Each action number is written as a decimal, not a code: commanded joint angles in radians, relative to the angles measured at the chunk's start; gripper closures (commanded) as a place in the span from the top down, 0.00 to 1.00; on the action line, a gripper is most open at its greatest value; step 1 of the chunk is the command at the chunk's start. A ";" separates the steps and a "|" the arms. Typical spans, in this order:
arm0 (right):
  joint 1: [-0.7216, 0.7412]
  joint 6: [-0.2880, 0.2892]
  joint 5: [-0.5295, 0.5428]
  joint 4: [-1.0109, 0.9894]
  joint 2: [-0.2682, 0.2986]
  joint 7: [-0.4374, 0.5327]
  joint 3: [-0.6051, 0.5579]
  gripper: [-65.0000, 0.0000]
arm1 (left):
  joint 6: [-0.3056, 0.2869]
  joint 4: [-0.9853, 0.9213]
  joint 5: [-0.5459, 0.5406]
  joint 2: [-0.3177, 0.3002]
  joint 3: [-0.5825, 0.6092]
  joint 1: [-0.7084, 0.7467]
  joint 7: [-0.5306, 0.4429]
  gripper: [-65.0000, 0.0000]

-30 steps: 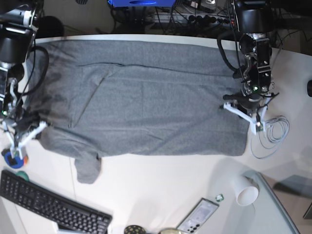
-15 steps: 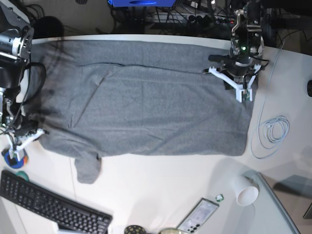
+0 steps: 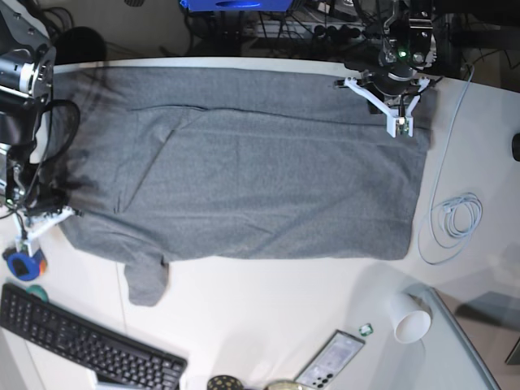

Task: Layout the t-shirt on the table in an organized manner, then fold the t-shirt properly

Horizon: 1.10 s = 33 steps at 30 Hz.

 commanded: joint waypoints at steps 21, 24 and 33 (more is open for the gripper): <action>-0.129 -0.117 0.011 0.377 -0.028 0.003 0.009 0.05 | 0.008 0.096 0.003 -0.052 -0.006 0.002 -0.010 0.00; -0.125 -0.113 0.011 0.437 -0.033 0.003 0.009 0.10 | 0.008 0.147 0.003 -0.053 -0.009 0.011 -0.010 0.00; 0.045 0.116 0.008 0.159 0.000 0.013 0.005 0.64 | 0.006 0.151 0.003 -0.058 -0.148 -0.041 -0.010 0.00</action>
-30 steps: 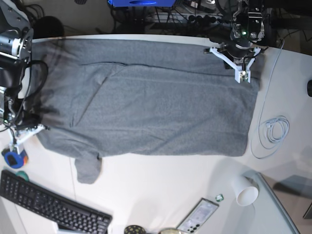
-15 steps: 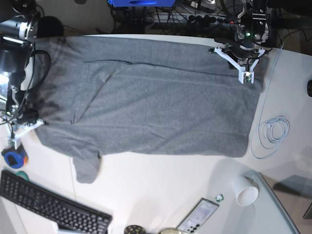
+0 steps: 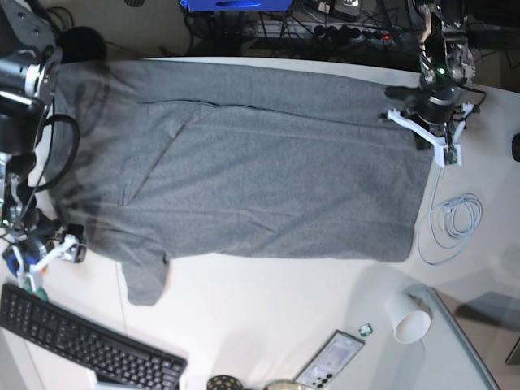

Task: Layout the t-shirt on the table in an organized manner, then fold the t-shirt properly

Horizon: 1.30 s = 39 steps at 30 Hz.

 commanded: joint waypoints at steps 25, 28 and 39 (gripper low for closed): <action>0.112 0.005 -0.003 -0.367 0.066 0.220 -0.008 0.04 | -0.155 -0.270 0.004 -0.085 -0.181 -0.313 0.084 0.00; 0.112 0.011 -0.001 -0.365 0.066 0.220 -0.008 0.03 | -0.155 -0.312 0.004 -0.082 -0.181 -0.369 0.084 0.00; 0.090 0.139 0.000 -0.350 0.060 0.187 0.000 0.03 | -0.155 -0.596 0.007 -0.087 -0.144 -0.645 0.081 0.67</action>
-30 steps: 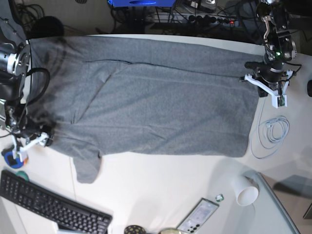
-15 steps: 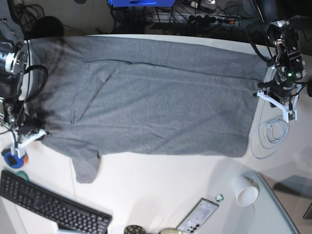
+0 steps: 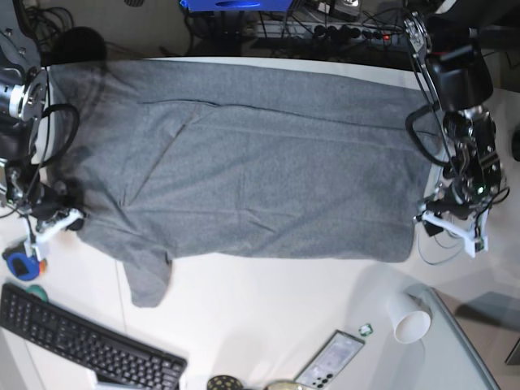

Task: Layout the t-shirt on the table in an organized manner, then fold the t-shirt properly
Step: 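Move the left gripper along the shirt side and grasp the hem corner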

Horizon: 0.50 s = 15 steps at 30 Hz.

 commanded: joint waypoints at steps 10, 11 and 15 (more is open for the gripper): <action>-0.104 0.012 0.010 0.389 -0.016 -0.098 0.005 0.03 | 0.002 -0.374 0.008 -0.008 0.170 -0.278 -0.147 0.67; -0.110 0.012 0.010 0.415 -0.019 -0.107 0.005 0.03 | 0.002 -0.418 0.008 -0.008 0.184 -0.298 -0.175 0.67; -0.134 0.012 0.010 0.495 -0.030 -0.125 0.005 0.03 | 0.002 -0.580 0.000 -0.011 0.188 -0.363 -0.265 0.67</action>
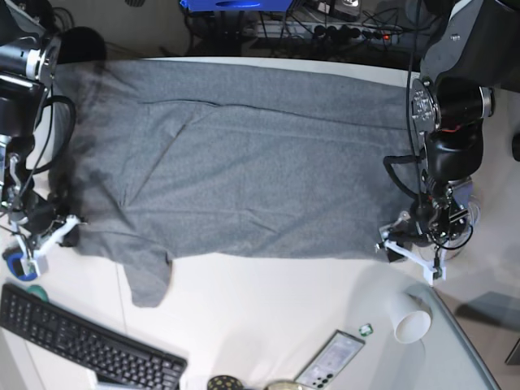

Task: Layout the t-shirt on the table in an organized manner, then fold the t-shirt properly
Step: 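Move the left gripper along the shirt side and grasp the hem corner, then lift the hem corners with both grippers and fold toward the collar edge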

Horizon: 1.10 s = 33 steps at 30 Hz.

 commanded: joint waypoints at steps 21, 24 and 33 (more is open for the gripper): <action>0.016 0.009 0.015 0.041 0.009 0.000 0.004 0.03 | 0.006 -0.149 0.006 -0.016 0.008 -0.033 -0.145 0.64; 0.016 0.009 0.015 0.041 0.009 0.000 0.004 0.03 | 0.006 -0.135 0.006 -0.015 0.008 -0.028 -0.145 0.34; 0.016 0.009 0.015 0.041 0.009 0.001 0.004 0.03 | 0.005 0.039 0.001 -0.016 0.008 -0.019 -0.029 0.00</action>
